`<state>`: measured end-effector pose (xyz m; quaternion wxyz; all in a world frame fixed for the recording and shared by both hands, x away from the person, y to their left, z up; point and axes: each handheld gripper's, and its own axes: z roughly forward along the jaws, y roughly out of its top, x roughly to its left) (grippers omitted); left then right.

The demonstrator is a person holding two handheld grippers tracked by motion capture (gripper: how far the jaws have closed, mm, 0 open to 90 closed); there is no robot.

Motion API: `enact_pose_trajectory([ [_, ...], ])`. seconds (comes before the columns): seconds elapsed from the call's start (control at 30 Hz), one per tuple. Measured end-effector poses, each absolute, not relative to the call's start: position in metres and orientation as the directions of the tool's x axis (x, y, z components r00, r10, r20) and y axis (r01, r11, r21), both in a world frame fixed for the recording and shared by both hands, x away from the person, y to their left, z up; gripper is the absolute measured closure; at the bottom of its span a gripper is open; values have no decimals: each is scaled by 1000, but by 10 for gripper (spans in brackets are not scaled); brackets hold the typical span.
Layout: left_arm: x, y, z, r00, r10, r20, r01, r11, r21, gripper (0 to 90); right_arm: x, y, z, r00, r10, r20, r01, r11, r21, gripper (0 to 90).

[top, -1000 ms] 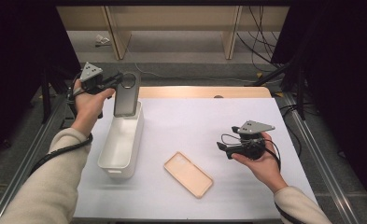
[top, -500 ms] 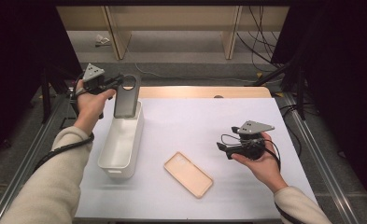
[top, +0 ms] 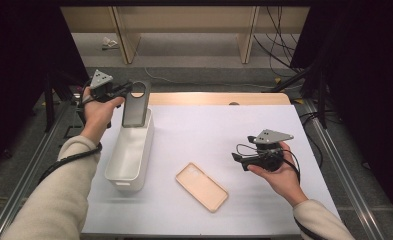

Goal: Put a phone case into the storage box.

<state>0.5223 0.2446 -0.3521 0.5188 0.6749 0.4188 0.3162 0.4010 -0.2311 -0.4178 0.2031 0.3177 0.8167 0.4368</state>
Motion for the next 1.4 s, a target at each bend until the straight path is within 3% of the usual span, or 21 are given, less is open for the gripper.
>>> enact_pose_trajectory([
  [1.4, 535, 244, -386, 435, 898, -63, 321, -89, 943, 814, 402, -231, -419, -717, 696, -45, 348, 412, 842, 172],
])
